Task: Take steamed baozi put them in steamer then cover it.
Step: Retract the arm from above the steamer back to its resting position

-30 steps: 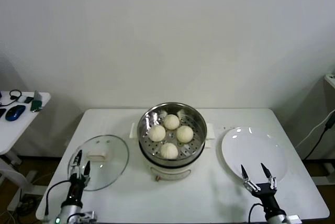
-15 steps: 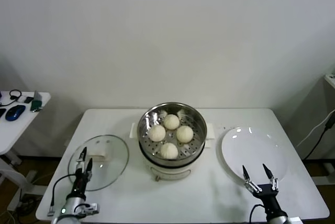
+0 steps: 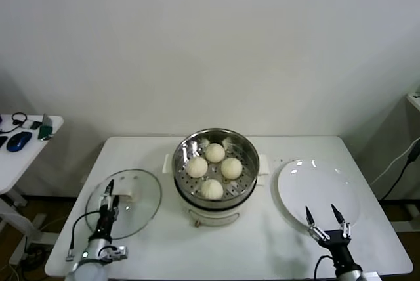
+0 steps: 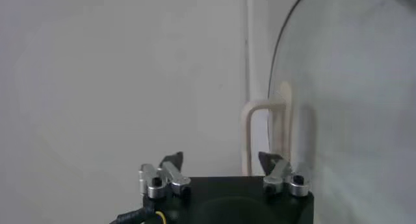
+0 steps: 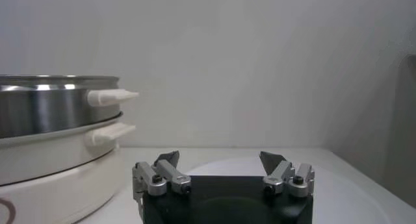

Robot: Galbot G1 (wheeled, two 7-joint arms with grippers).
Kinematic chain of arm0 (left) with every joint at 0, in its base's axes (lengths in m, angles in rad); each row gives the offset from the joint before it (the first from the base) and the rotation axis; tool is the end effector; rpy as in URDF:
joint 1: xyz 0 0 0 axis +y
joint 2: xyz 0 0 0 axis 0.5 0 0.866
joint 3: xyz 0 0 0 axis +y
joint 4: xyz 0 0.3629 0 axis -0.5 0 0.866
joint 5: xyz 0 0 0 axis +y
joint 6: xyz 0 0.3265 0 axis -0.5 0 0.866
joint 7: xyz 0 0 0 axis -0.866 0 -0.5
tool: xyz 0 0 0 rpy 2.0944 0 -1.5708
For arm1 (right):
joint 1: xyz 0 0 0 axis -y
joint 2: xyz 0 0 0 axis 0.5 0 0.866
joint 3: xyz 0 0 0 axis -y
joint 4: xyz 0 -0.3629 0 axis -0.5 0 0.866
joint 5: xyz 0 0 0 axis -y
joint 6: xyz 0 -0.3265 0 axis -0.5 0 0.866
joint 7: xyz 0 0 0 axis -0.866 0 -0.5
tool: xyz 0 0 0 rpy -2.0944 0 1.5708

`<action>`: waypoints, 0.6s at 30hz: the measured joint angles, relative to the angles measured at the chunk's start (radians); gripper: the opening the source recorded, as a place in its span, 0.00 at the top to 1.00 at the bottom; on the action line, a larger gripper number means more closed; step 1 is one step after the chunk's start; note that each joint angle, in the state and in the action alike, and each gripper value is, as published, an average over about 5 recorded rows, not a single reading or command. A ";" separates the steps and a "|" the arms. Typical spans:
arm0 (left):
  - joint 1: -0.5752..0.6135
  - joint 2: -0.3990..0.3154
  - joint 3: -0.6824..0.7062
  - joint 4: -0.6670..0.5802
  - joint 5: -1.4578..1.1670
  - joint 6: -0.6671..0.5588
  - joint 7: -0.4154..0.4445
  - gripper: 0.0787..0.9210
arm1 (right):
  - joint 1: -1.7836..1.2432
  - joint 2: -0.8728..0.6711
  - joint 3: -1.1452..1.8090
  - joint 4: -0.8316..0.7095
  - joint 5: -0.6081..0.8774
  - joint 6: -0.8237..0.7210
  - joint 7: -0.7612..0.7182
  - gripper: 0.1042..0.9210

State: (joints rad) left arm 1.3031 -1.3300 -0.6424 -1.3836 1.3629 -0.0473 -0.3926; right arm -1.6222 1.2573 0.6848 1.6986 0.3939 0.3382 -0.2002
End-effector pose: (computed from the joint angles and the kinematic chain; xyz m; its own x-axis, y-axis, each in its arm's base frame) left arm 0.2063 0.1380 -0.4699 -0.9950 -0.0987 0.0172 0.0223 -0.0509 0.9985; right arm 0.1107 -0.1485 -0.4169 -0.9955 -0.0741 0.0583 -0.0728 0.9971 0.0237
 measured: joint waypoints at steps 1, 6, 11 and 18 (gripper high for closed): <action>-0.004 0.000 0.001 0.004 0.001 -0.001 0.000 0.27 | 0.001 0.000 0.001 0.000 0.000 0.000 0.000 0.12; -0.019 -0.001 0.002 0.027 0.004 -0.004 -0.004 0.45 | 0.002 0.003 0.002 0.000 -0.001 0.002 -0.001 0.12; -0.022 -0.002 -0.004 0.050 0.006 -0.010 -0.012 0.61 | 0.005 0.006 0.001 -0.002 -0.003 0.004 -0.002 0.12; -0.028 -0.003 -0.008 0.072 0.008 -0.019 -0.021 0.86 | 0.010 0.011 -0.001 -0.002 -0.009 0.004 -0.002 0.12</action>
State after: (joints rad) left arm 1.2748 -1.3329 -0.6503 -1.3115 1.3706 -0.0664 -0.4141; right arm -1.6122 1.2684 0.6839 1.6963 0.3850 0.3422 -0.2026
